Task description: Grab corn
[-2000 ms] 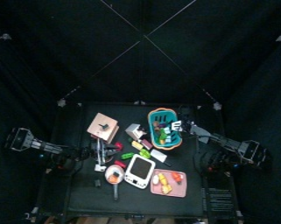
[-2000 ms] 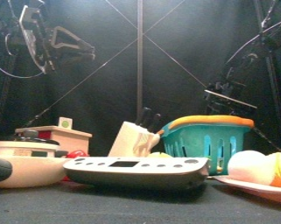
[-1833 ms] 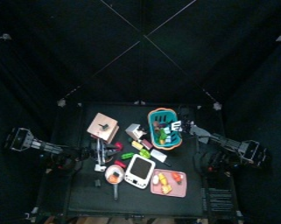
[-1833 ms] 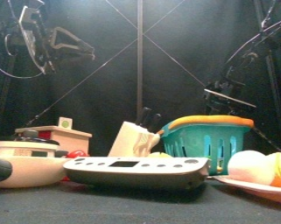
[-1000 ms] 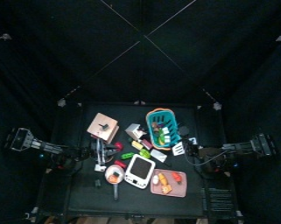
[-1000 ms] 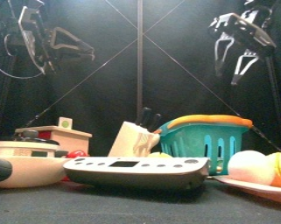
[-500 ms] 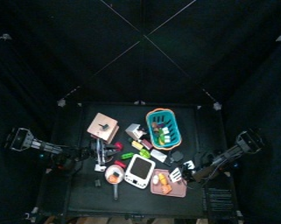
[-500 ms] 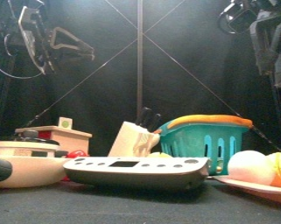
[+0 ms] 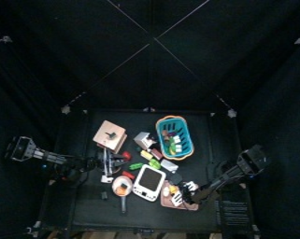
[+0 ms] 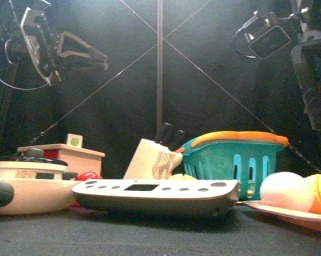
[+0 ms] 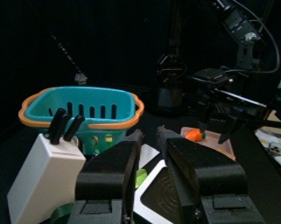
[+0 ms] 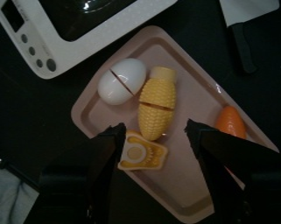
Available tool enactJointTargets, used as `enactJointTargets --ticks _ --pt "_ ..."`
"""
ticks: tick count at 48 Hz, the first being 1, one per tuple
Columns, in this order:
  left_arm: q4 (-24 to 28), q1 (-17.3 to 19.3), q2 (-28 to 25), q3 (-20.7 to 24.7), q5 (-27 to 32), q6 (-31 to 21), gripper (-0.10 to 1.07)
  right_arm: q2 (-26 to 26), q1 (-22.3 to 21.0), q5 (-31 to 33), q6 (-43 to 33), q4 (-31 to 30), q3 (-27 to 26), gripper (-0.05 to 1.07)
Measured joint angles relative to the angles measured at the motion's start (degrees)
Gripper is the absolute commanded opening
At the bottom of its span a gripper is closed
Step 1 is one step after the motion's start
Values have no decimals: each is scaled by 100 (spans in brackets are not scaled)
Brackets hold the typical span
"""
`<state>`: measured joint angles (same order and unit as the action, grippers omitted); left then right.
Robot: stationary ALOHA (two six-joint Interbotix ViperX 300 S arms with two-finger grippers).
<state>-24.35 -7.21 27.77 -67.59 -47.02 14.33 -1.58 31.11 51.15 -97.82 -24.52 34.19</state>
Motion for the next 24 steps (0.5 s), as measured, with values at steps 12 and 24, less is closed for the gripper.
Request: enactJointTargets --ticks 12,24 --pt "0 0 0 0 9 -9 67 299 -141 -308 9 -18 0 90" --pt "0 0 0 0 35 -9 67 527 -404 -844 9 -18 167 90"
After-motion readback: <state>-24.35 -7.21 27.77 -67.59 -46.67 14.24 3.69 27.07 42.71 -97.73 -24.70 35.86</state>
